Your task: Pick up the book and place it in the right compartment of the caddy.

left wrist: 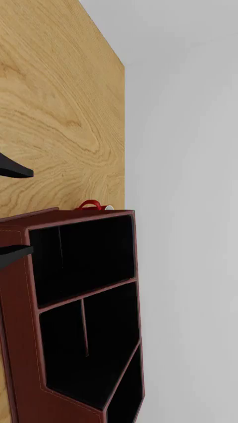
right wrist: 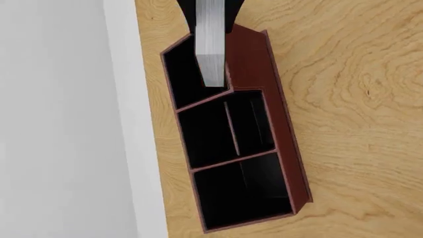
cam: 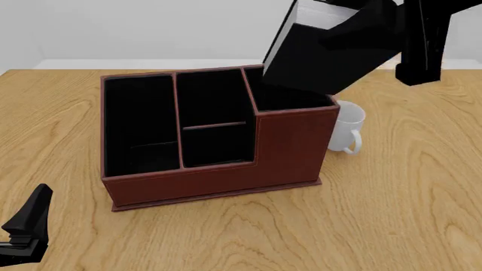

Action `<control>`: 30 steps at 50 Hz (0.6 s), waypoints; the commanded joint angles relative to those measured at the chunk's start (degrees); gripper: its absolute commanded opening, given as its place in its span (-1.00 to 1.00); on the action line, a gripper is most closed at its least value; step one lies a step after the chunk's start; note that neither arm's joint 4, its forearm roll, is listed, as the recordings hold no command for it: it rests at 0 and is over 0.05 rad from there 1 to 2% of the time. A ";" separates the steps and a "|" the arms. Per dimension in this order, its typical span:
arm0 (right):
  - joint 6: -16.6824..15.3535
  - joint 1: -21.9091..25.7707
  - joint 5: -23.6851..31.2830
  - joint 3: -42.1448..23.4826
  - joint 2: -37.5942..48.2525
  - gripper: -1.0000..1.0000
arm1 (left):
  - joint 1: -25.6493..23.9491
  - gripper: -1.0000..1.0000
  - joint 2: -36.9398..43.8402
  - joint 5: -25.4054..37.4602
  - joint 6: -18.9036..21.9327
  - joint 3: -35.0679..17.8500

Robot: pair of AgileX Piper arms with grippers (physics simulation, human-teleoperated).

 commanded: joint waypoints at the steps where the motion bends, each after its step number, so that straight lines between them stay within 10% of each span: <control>1: -0.09 -0.55 0.00 -5.95 2.23 -1.00 | 0.00 1.00 0.00 0.00 0.00 0.00; 30: -0.26 -1.57 -0.01 -16.88 10.63 -1.00 | 0.00 1.00 0.00 0.00 0.00 0.00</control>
